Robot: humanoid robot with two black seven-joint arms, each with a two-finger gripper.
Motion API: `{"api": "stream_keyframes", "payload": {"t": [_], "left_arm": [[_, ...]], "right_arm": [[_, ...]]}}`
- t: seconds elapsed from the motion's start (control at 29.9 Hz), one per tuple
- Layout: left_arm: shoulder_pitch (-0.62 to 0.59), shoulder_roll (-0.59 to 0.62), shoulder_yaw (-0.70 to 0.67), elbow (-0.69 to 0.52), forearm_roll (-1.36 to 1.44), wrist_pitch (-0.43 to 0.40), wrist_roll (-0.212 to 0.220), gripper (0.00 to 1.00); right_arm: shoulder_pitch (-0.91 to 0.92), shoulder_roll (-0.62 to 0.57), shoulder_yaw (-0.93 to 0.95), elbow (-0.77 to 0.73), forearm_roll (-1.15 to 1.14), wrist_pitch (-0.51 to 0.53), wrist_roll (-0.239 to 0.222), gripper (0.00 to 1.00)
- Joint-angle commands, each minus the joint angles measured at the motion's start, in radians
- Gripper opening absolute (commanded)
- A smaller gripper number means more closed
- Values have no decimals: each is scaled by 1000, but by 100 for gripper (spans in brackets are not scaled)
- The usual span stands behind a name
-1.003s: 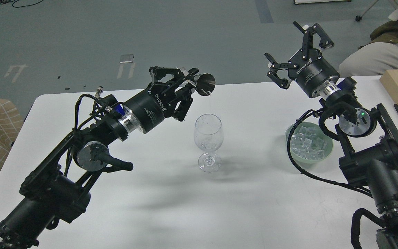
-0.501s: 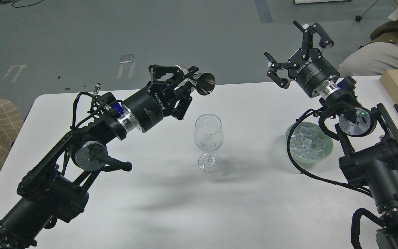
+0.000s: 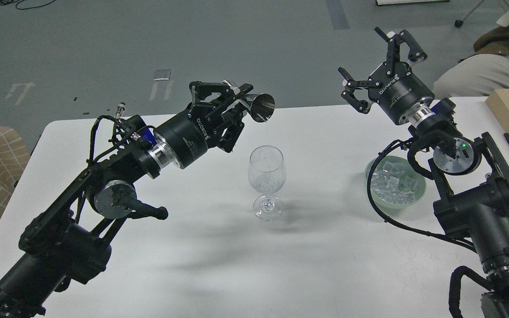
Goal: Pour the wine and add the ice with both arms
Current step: 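Rotate the jigger back upright and lift it away from the glass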
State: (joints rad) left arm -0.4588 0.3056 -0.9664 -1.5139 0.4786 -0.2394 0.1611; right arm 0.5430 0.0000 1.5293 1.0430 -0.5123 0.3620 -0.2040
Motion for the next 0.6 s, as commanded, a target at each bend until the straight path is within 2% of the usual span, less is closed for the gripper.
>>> {"api": "stream_keyframes", "payload": {"t": [0.0, 0.57], "left_arm": [[0, 0, 0, -2, 15, 0, -2, 7], [0, -3, 0, -3, 64, 0, -2, 7]], "right_arm": [[0, 0, 0, 0, 0, 0, 0, 100], [2, 0, 0, 0, 0, 0, 0, 100]]}}
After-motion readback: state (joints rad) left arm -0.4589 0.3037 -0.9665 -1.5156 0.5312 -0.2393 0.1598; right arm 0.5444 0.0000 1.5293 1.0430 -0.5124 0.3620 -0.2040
